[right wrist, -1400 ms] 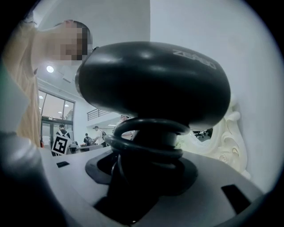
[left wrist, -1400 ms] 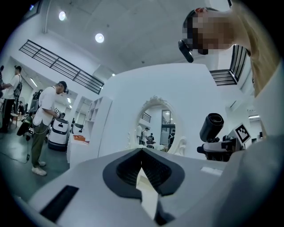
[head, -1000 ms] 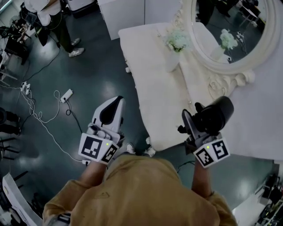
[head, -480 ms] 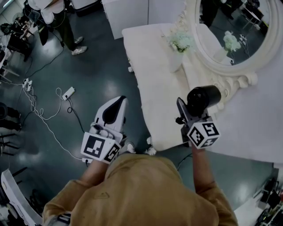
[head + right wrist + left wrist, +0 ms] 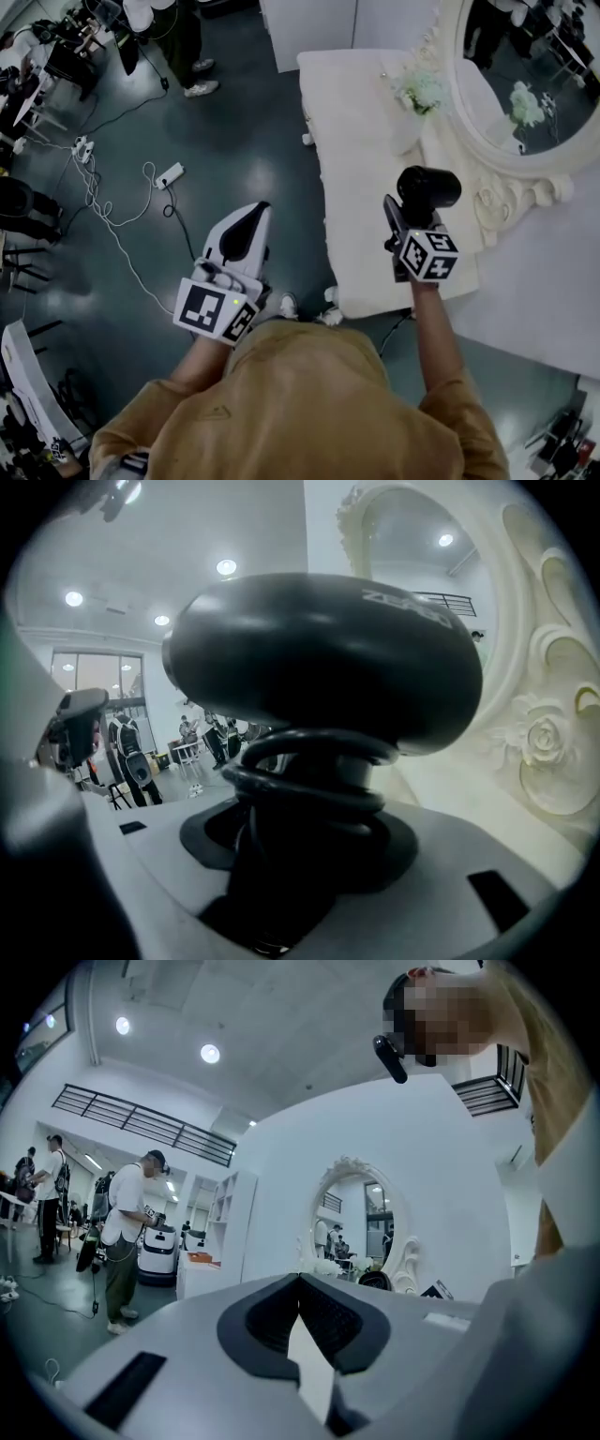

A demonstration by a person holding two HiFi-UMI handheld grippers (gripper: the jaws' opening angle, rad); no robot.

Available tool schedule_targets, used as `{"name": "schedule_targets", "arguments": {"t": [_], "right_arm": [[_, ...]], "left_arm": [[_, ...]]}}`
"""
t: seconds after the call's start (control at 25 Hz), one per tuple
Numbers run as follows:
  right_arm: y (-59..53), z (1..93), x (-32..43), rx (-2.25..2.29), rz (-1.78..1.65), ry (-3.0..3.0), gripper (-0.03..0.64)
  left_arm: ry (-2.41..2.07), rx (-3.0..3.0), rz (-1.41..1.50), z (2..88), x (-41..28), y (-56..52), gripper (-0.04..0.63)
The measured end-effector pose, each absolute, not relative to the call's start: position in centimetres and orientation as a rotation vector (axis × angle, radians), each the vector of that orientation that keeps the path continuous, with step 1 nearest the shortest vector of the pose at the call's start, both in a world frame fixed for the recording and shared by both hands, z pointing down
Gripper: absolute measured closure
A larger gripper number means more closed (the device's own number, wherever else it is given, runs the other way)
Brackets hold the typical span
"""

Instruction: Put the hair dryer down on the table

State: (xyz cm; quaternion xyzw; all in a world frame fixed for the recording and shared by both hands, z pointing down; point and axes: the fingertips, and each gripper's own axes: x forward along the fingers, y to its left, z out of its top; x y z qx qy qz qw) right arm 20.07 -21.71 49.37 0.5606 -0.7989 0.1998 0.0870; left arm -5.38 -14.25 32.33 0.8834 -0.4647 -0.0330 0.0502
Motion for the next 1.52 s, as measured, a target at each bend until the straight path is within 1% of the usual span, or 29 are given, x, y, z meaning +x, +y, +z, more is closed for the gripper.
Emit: {"name": "schedule_targets", "arguments": {"t": [0.6, 1.52], "right_arm": [[-25.7, 58.4, 22.4, 1.630, 0.763, -2.176, 0.374], [-30.1, 65.0, 24.1, 1.529, 0.738, -1.843, 0.367]], "left_arm": [[-1.483, 2.680, -0.037, 32.5, -5.5, -14.1, 0.592], [-1.570, 2.599, -0.004, 33.8, -6.9, -14.2, 0.592]]}}
